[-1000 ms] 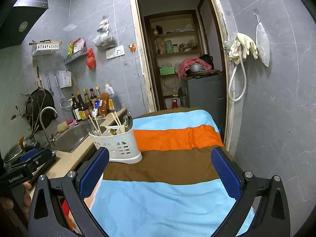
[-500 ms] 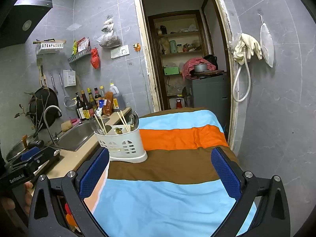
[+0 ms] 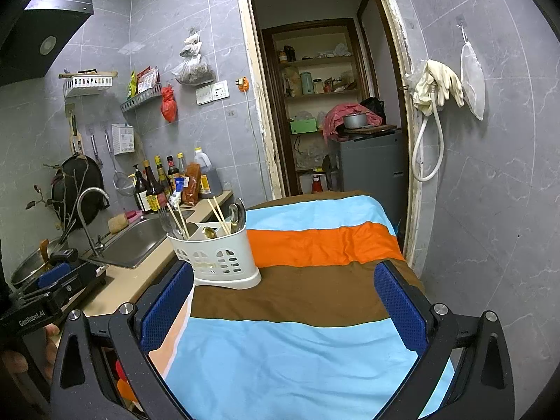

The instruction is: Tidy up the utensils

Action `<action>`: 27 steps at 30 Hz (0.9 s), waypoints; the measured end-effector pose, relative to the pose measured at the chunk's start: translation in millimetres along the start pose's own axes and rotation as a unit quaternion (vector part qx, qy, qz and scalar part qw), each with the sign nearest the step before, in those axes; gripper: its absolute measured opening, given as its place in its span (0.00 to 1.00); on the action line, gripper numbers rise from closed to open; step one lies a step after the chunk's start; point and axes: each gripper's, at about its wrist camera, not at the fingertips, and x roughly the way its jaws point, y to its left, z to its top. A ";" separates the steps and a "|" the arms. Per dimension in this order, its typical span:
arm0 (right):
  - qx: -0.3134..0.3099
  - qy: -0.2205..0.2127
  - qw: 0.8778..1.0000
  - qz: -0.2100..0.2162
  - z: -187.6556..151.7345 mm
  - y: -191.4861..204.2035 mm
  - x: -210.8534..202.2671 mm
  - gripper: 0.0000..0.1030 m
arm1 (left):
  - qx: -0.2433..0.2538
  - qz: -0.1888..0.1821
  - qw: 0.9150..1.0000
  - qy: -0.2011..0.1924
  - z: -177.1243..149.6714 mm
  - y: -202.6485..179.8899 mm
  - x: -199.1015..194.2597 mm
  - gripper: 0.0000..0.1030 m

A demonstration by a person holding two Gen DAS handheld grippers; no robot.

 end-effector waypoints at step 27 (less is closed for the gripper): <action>-0.002 0.002 1.000 0.002 0.0 10.8 0.7 0.98 | -0.002 0.001 1.000 0.000 -1.4 2.0 0.0 0.99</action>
